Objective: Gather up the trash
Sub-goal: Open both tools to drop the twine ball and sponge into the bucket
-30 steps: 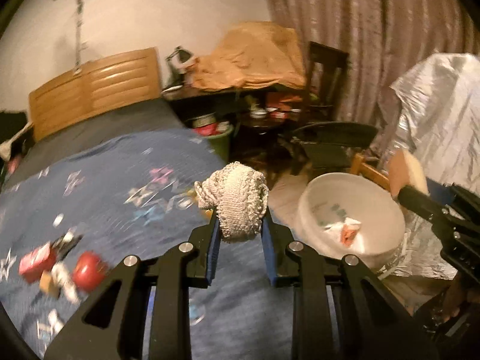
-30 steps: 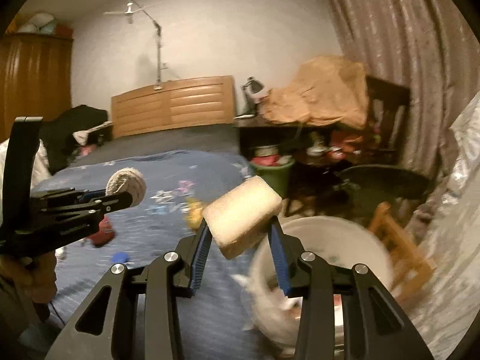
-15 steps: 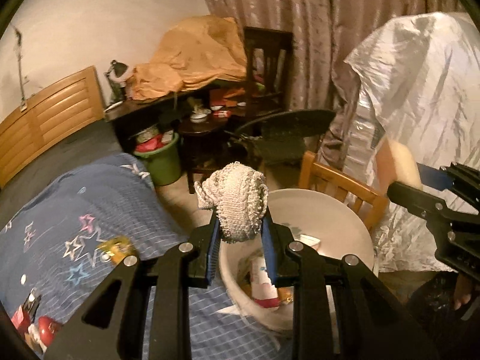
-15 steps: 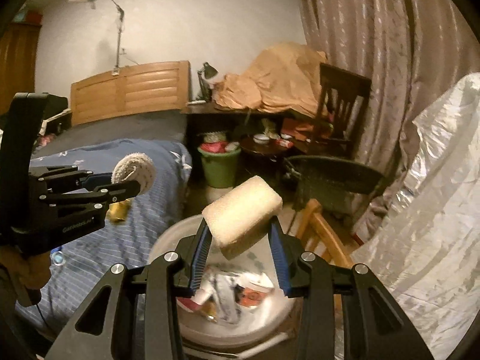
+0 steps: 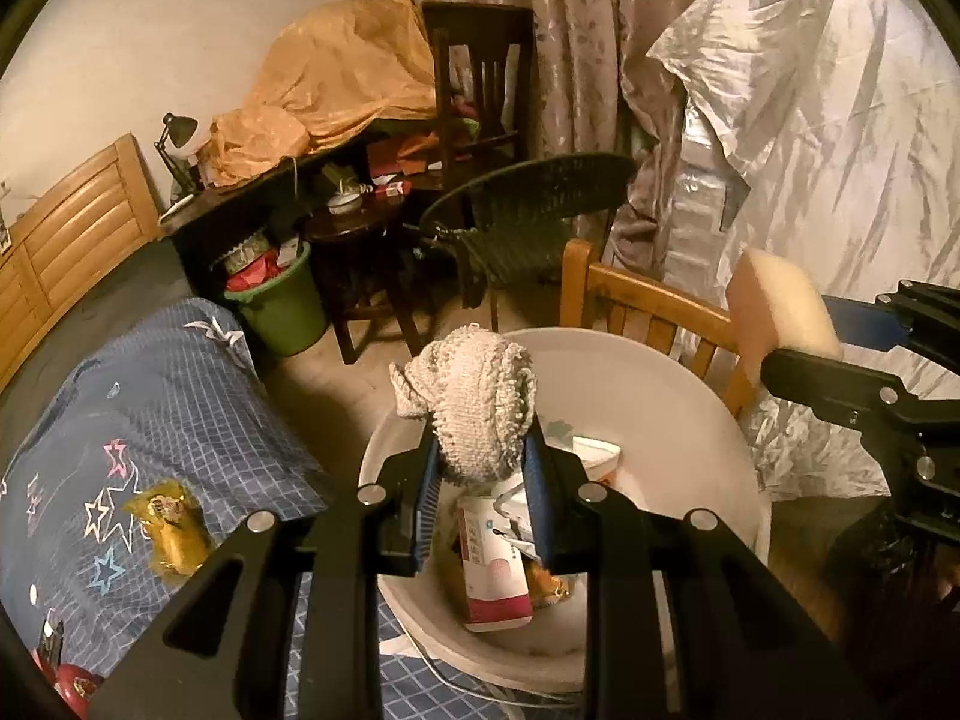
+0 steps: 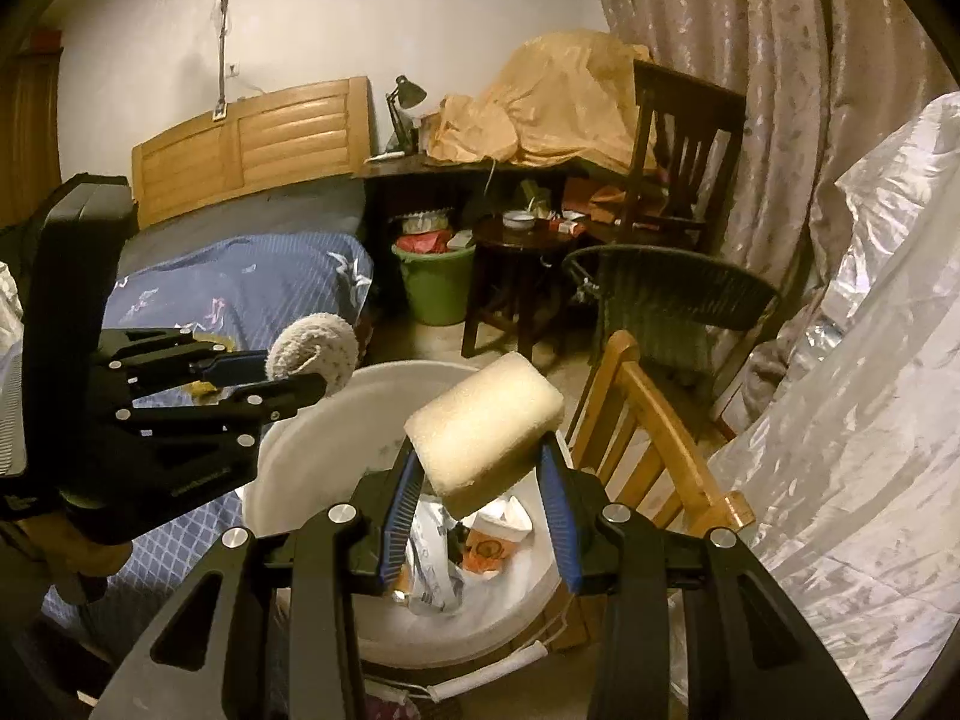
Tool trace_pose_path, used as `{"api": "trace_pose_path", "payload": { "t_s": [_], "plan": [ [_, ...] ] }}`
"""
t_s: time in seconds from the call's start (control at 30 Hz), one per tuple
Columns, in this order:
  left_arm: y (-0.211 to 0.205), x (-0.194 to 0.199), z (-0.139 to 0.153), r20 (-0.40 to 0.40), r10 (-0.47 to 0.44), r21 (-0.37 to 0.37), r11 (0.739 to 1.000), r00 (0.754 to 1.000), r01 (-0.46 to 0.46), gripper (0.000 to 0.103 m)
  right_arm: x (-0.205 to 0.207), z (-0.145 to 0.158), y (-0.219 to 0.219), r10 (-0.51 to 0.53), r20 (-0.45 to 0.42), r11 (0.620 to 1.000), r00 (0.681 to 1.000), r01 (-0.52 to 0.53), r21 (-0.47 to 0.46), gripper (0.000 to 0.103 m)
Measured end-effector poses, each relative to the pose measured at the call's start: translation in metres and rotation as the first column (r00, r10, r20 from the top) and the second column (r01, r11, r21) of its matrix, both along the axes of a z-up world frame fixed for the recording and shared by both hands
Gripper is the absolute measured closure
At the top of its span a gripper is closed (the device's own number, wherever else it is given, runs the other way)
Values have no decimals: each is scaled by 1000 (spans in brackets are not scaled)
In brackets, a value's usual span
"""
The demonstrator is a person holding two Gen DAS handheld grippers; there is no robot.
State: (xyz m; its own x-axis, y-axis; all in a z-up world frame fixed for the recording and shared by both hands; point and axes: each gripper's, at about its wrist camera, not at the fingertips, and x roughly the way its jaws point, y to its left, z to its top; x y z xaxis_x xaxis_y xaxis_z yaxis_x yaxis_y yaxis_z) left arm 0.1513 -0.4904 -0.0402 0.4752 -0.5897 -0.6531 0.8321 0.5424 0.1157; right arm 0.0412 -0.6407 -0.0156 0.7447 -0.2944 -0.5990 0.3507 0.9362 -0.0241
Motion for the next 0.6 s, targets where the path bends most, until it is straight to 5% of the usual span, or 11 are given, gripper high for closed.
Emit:
{"api": "trace_pose_path", "payload": {
  "t_s": [0.6],
  "plan": [
    [-3,1,-11,-4,3,18,1000,1000,-3,79,11,-12,13,28,-33,1000,999,-28,10,63]
  ]
}}
